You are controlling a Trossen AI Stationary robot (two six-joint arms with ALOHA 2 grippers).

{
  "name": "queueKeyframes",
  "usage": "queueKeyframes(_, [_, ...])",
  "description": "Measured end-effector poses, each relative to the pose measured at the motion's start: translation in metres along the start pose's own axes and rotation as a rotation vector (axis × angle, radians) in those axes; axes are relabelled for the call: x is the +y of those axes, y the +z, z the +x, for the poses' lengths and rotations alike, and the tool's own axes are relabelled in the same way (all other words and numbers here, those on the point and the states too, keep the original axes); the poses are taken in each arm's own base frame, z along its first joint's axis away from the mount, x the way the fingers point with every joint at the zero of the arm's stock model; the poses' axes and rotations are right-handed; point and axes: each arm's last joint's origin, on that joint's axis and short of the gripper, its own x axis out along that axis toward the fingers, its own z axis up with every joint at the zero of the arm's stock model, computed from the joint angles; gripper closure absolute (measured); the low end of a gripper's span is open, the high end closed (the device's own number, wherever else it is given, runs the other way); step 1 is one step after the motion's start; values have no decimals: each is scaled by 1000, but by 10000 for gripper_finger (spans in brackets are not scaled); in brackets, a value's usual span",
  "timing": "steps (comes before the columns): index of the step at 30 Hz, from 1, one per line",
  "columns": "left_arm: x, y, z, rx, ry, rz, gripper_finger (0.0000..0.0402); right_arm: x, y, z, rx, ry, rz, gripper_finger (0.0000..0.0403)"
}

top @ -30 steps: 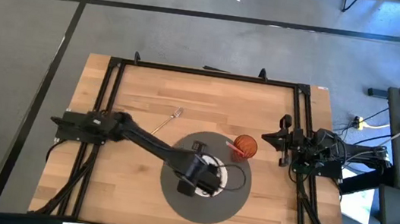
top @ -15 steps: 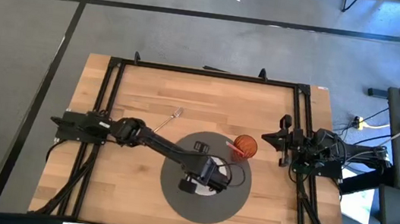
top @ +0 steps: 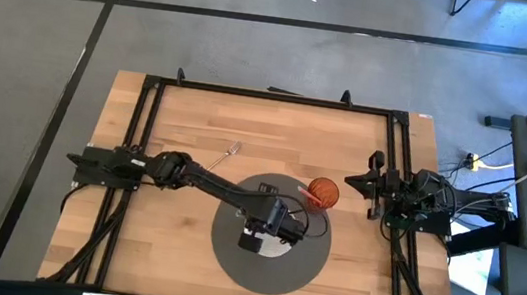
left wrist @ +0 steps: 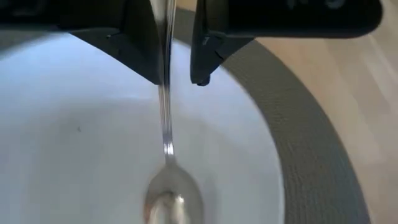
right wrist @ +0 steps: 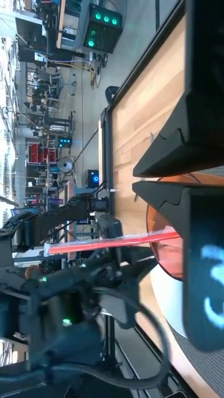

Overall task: Pick & Place Utensil
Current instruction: Put the silver fork into the white bowl on the gray placemat

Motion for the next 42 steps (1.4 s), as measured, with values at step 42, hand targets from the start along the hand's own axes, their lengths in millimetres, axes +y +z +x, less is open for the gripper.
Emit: queueKeyframes(42, [74, -285, 66, -806, 68, -854, 398, 0, -1, 0, 8, 0, -1, 379])
